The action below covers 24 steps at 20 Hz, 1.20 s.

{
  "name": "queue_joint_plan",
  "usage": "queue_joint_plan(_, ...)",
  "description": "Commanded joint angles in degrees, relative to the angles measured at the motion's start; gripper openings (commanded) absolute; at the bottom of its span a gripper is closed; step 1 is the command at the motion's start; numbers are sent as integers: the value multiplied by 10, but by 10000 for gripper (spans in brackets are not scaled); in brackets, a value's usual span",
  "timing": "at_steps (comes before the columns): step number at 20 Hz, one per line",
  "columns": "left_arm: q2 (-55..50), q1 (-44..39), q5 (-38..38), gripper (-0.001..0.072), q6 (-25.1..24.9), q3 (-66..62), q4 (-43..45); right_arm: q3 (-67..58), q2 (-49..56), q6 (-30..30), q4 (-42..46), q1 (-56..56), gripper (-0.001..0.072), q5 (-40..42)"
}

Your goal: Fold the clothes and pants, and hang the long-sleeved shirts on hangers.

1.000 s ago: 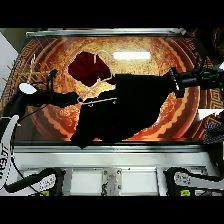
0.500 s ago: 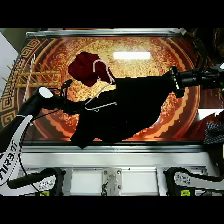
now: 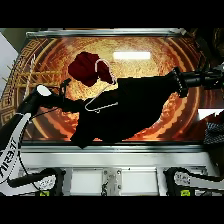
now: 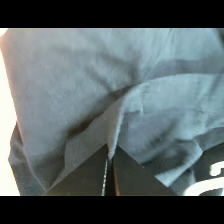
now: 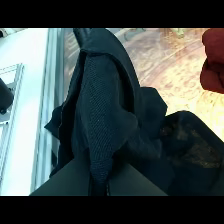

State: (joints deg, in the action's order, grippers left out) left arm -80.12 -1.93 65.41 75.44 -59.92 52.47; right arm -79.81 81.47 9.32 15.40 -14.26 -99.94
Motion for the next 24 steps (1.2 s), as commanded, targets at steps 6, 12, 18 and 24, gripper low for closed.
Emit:
queue_joint_plan(6, 37, 36, 47, 16, 0, -142, 49, 0, -2, 0, 6, -1, 11, 1)
queue_joint_plan(12, 103, 35, 83, 16, 0, -155, 141, -1, -31, -21, -92, -2, 10, 33)
queue_joint_plan(18, 81, 35, 83, 16, 0, -154, 139, 0, -53, -21, -92, -3, 10, 52)
queue_joint_plan(24, 150, 35, 47, 16, 0, -154, 139, 3, -54, -20, -54, -2, 10, 67)
